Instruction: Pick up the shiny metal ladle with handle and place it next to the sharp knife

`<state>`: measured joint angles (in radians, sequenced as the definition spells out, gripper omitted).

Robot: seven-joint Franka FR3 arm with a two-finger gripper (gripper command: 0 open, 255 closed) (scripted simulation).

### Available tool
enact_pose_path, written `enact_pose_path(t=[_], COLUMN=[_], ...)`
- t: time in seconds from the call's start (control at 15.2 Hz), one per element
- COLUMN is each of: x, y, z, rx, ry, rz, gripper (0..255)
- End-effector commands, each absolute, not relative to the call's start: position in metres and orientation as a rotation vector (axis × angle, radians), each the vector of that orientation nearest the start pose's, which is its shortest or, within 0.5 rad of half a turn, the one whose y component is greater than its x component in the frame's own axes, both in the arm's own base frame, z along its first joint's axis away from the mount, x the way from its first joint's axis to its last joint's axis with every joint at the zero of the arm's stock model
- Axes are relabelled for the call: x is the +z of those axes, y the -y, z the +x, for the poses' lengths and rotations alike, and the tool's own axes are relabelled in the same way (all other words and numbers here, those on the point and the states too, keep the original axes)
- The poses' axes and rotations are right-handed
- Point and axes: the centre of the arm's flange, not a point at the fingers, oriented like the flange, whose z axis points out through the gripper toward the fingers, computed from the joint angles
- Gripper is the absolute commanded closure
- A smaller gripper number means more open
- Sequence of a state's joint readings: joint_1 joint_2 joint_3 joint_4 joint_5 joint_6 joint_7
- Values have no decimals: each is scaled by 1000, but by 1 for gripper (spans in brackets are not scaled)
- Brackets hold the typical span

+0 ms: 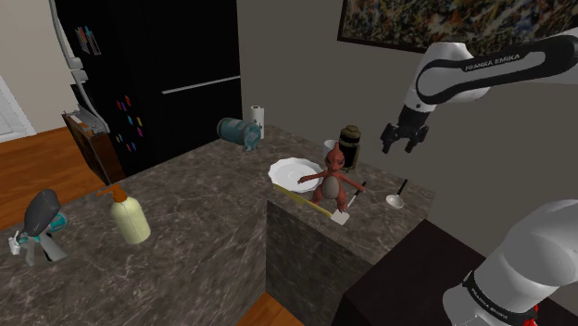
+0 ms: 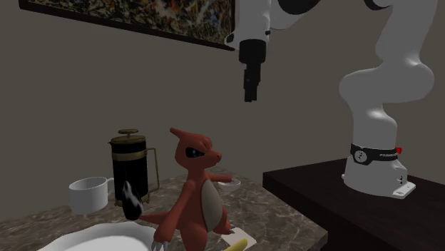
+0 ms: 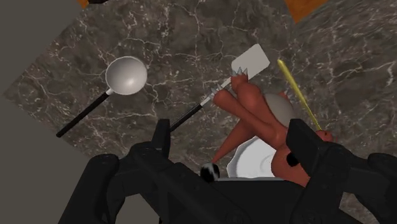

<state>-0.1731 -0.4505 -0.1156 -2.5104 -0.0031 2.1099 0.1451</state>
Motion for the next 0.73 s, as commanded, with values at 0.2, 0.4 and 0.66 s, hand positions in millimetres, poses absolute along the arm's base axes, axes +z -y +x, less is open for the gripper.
enact_pose_path(t=[0.2,0.4,0.66], x=[391,362,324], y=[157,181,214], z=[404,411,416], rx=[-109,-124,-145], ry=[-880,-1015,-1192], rz=[-2974,-2934,-2871], gripper=[0,0,0])
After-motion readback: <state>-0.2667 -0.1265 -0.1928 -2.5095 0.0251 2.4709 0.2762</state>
